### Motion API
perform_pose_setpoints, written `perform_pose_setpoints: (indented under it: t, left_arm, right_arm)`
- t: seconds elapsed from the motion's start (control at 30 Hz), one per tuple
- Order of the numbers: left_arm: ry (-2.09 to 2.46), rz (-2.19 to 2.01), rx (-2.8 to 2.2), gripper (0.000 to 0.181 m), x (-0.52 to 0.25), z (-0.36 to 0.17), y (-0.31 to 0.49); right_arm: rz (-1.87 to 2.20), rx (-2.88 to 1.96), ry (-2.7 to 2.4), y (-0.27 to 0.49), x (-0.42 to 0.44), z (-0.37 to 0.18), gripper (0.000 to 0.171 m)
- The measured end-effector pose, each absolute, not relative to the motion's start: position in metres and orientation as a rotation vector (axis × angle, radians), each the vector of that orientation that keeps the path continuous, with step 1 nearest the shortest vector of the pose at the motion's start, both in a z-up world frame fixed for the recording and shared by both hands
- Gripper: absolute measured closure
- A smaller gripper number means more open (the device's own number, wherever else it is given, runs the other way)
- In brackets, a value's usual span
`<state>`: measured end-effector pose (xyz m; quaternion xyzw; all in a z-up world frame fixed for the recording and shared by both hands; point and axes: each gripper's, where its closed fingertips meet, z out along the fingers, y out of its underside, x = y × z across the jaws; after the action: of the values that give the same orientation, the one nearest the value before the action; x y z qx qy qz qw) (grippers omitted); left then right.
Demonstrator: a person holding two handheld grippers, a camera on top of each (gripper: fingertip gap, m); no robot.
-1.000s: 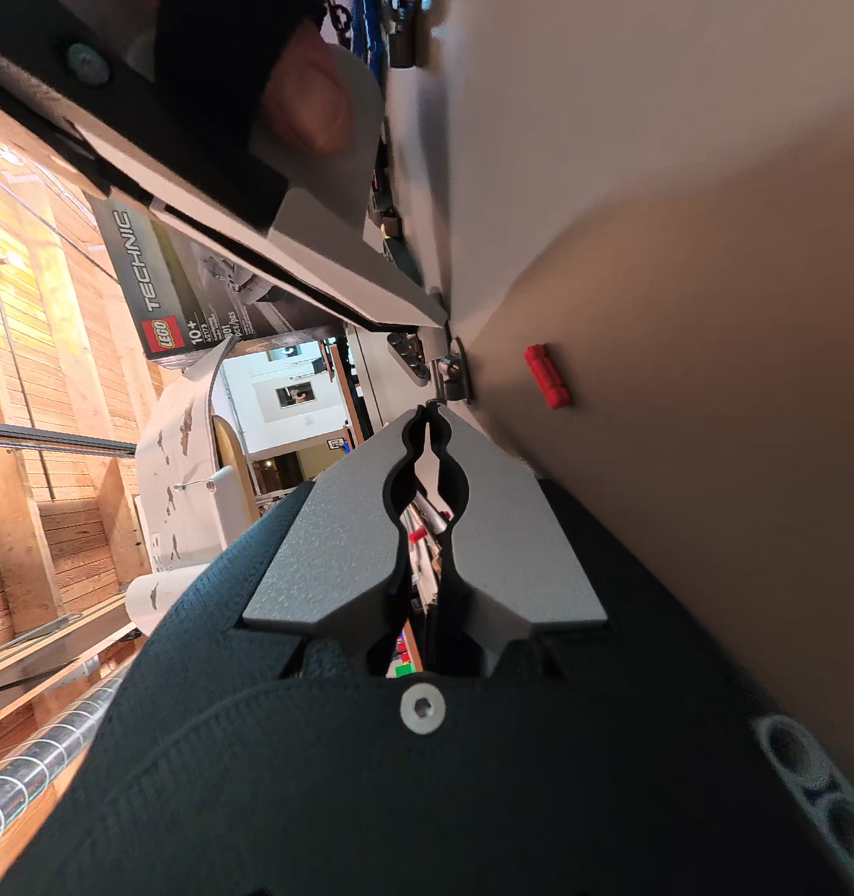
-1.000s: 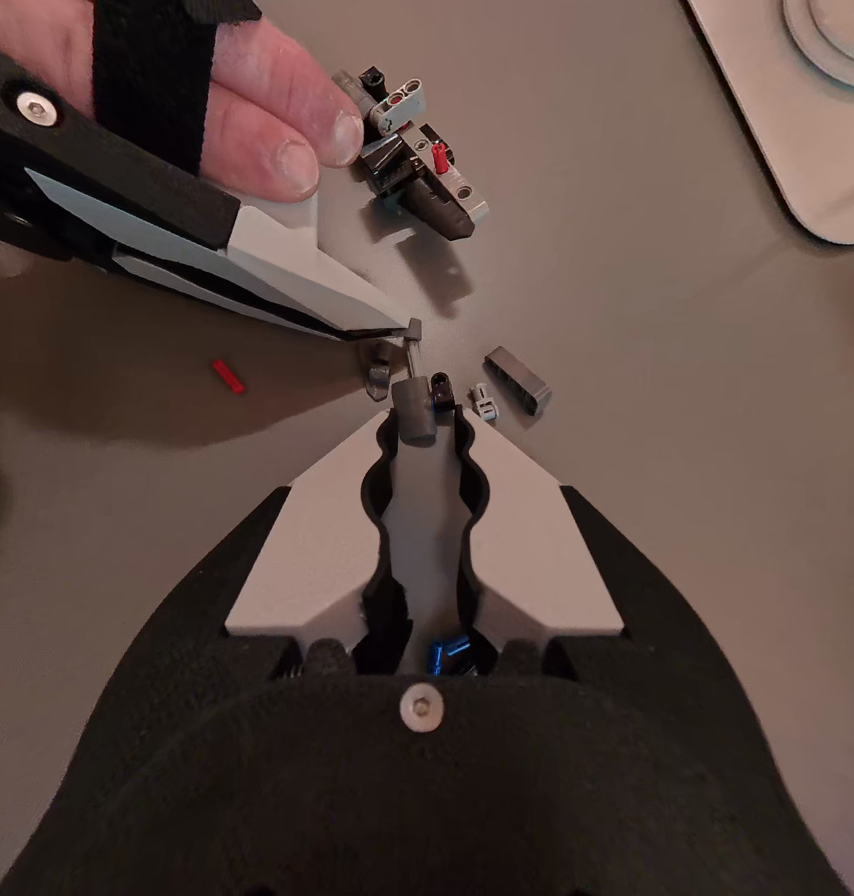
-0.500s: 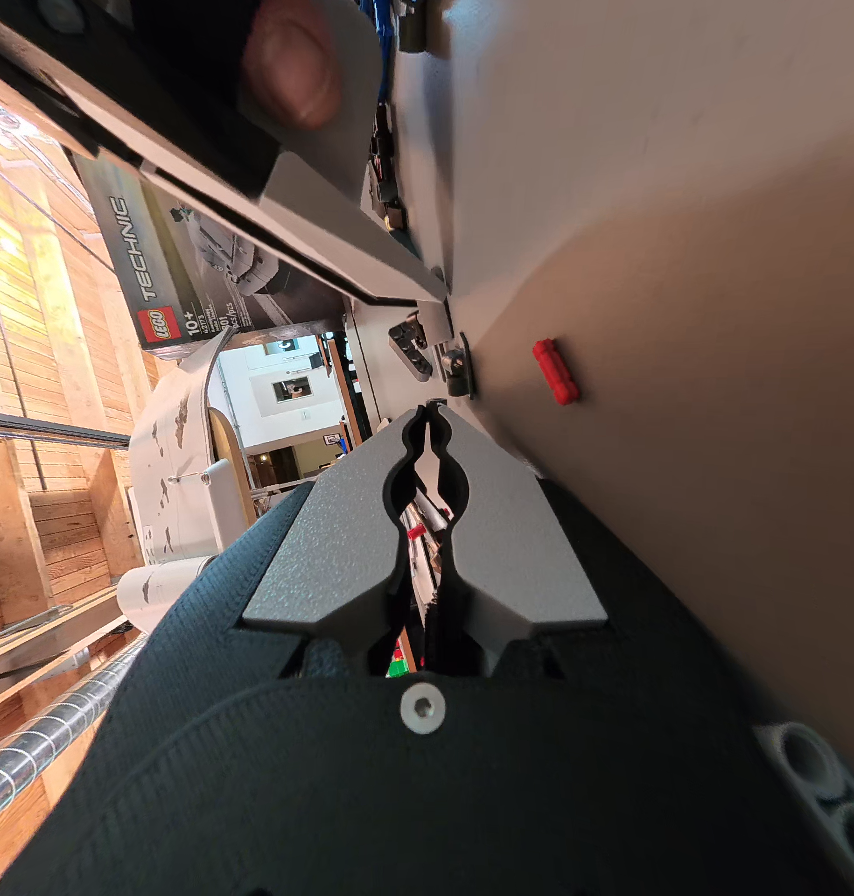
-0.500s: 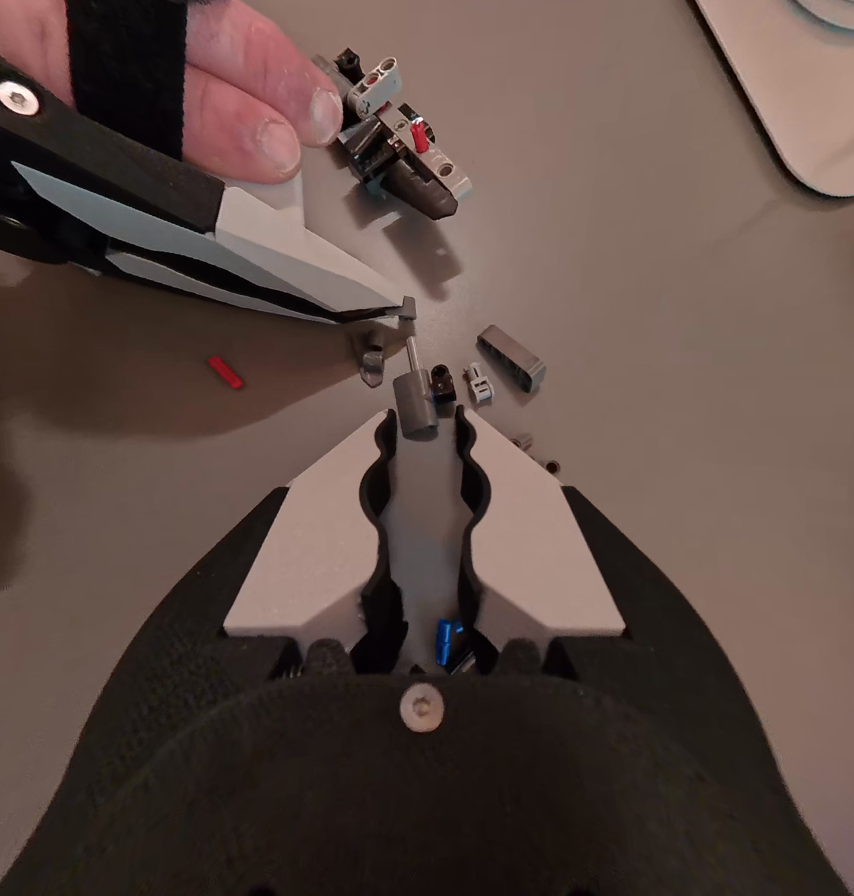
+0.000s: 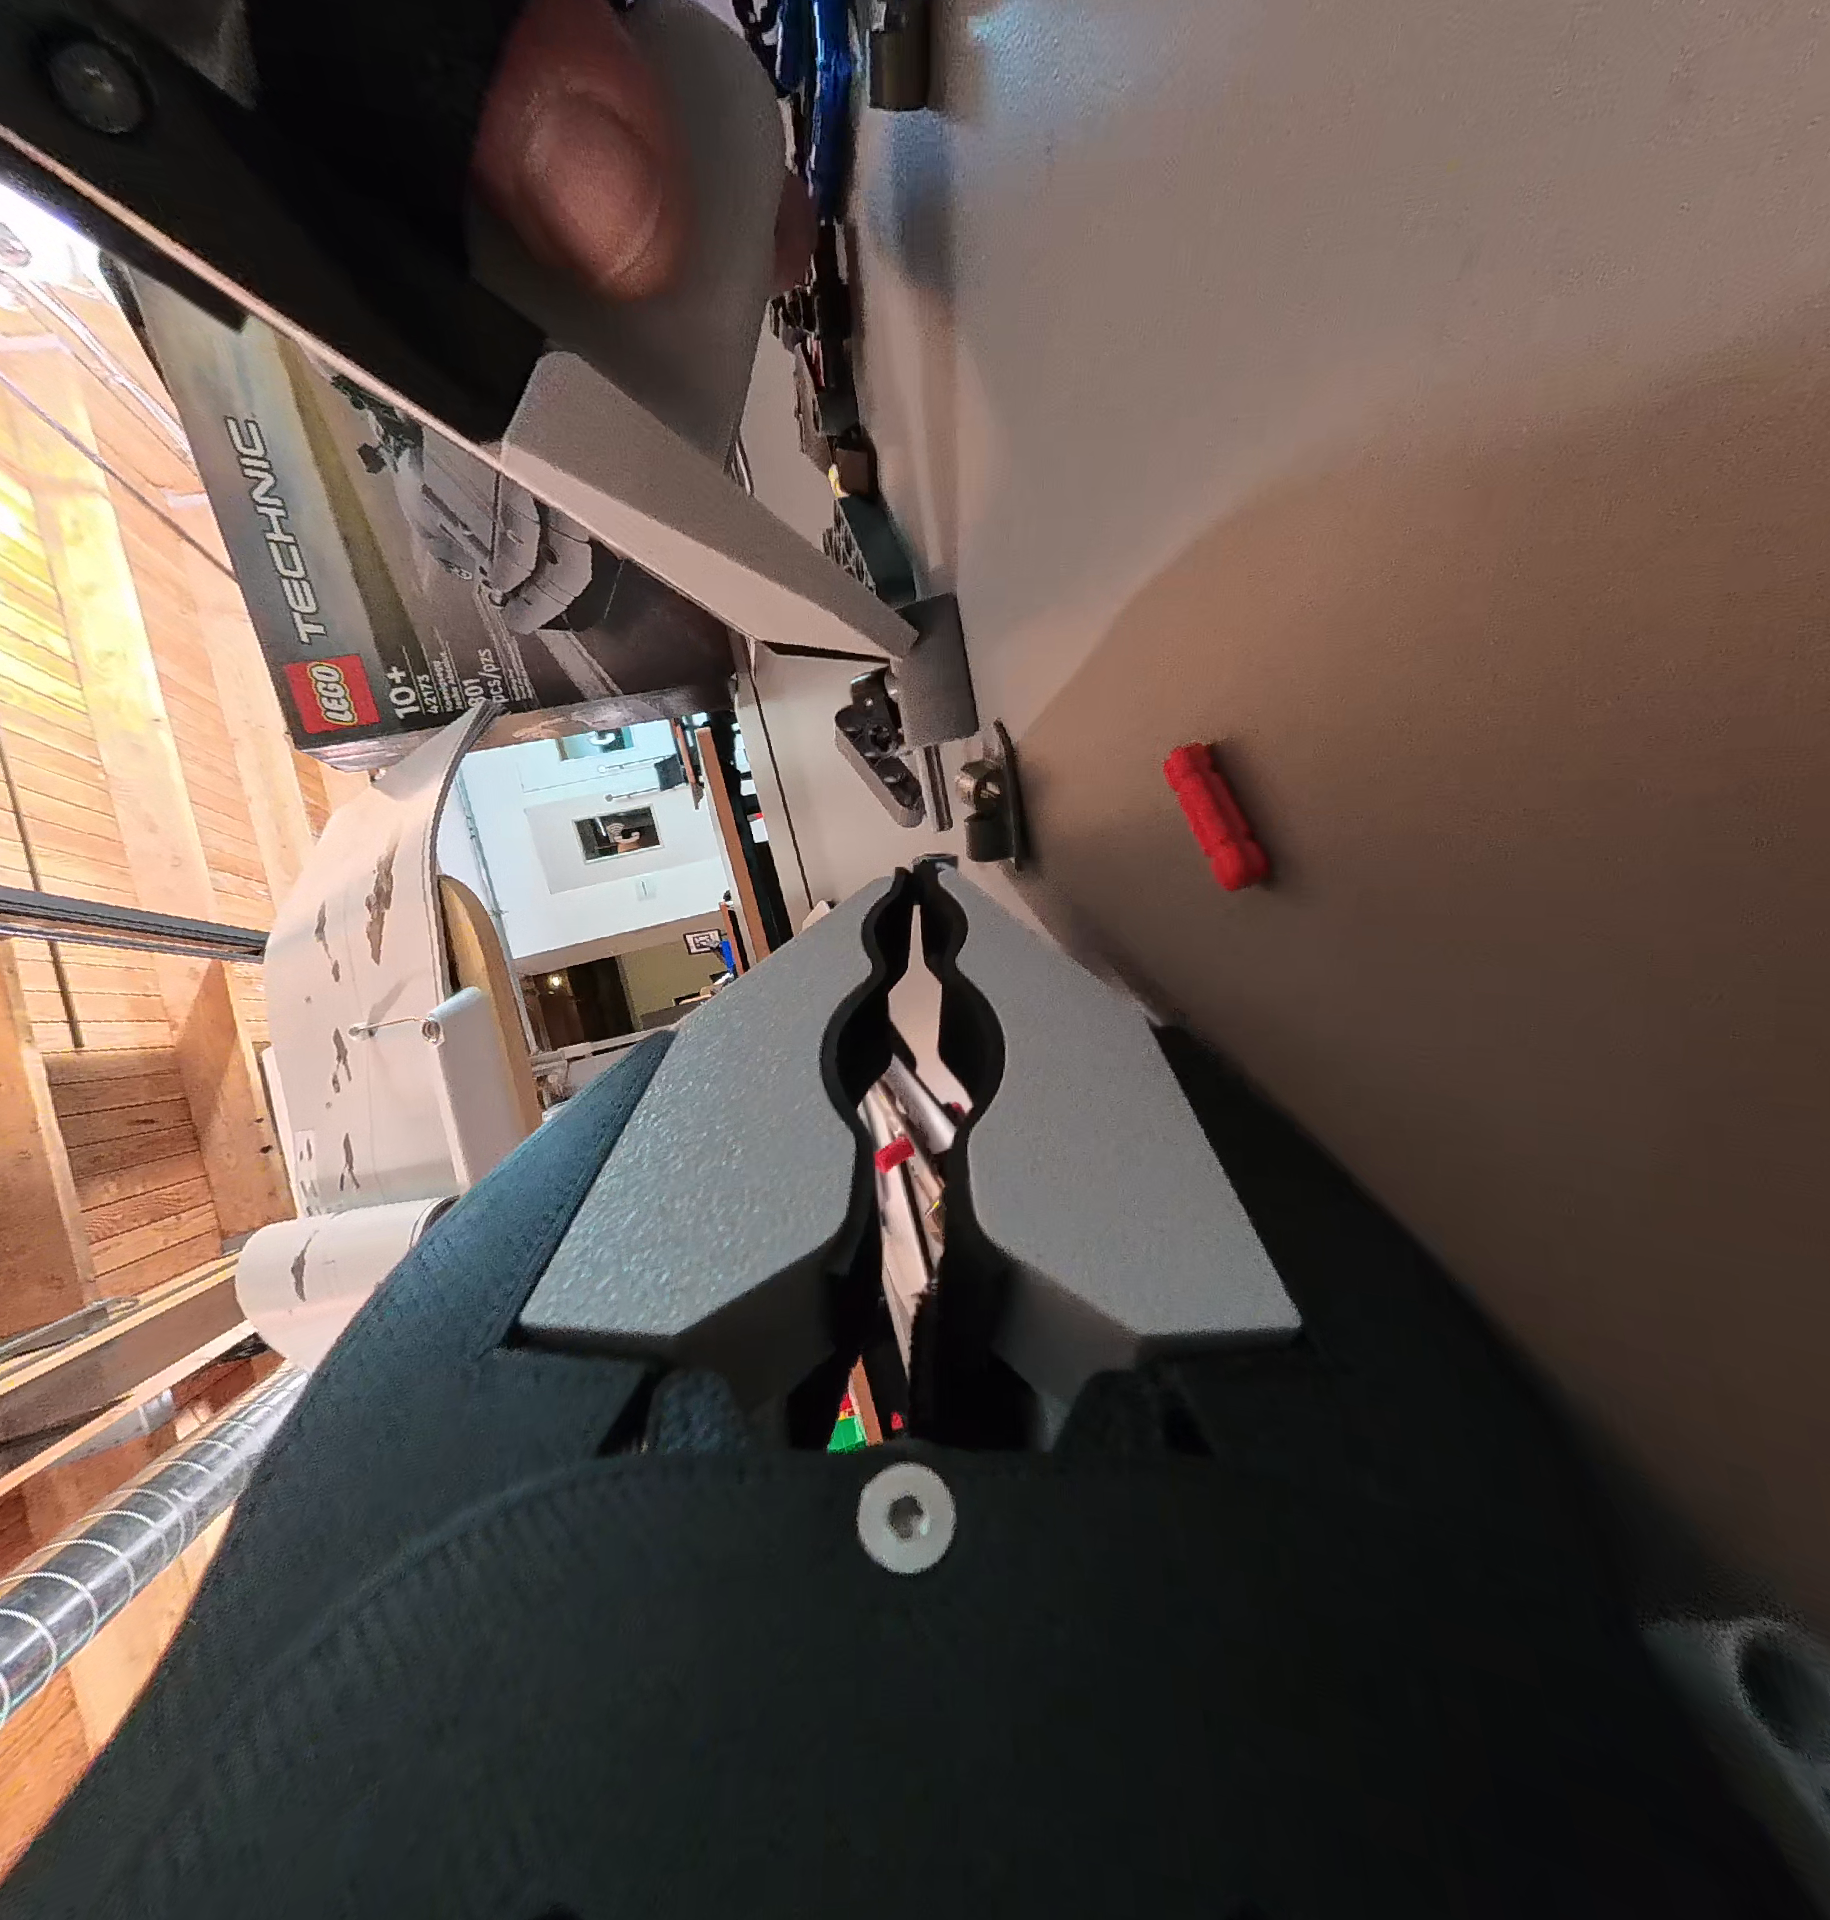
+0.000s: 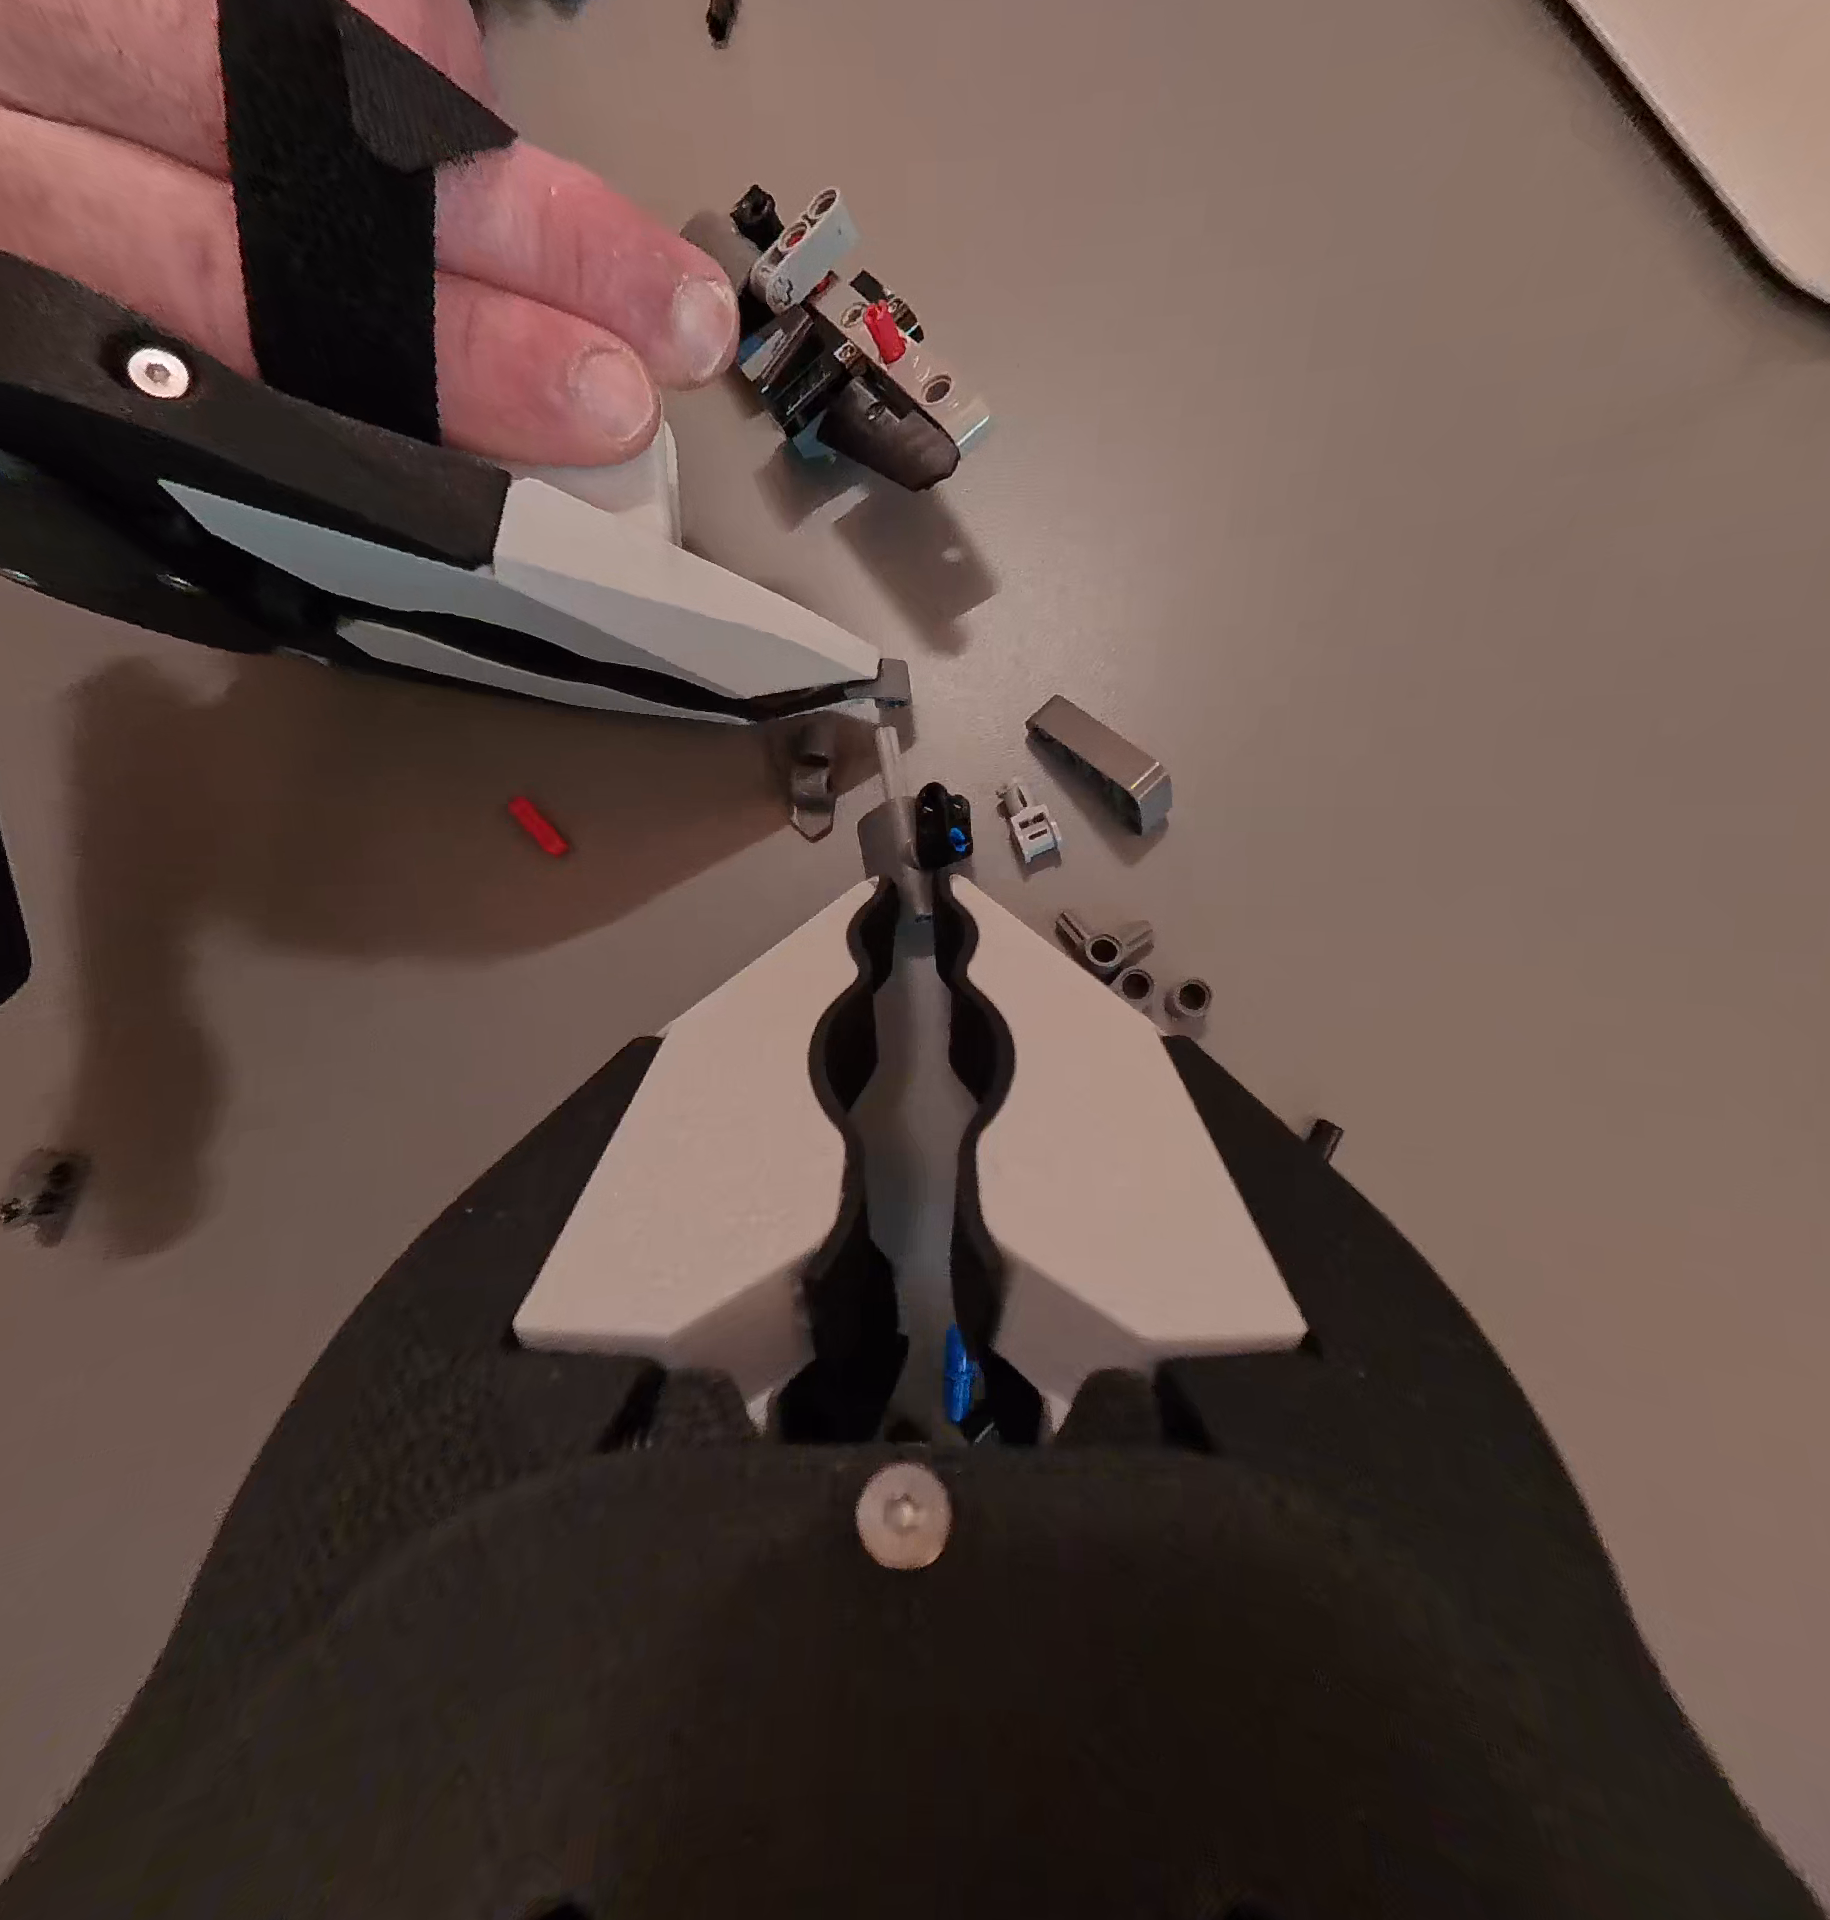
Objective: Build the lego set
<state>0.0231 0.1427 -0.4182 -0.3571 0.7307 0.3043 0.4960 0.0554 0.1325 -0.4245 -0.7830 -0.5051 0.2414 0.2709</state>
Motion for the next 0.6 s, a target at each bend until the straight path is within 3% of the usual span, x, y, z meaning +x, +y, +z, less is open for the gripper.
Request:
perform_pose_setpoints:
  t: [0.23,0.6]
  left_arm:
    - [1.776,0.732,-0.874,0.181,0.0255,-0.4201,0.1426]
    - [1.765,0.728,-0.888,0.181,0.0236,-0.4201,0.1442]
  right_arm:
    - [0.555,-2.059,-1.474,0.1305,0.0522,-0.431,0.155]
    - [0.647,-2.06,-1.414,0.1302,0.0493,-0.4275,0.163]
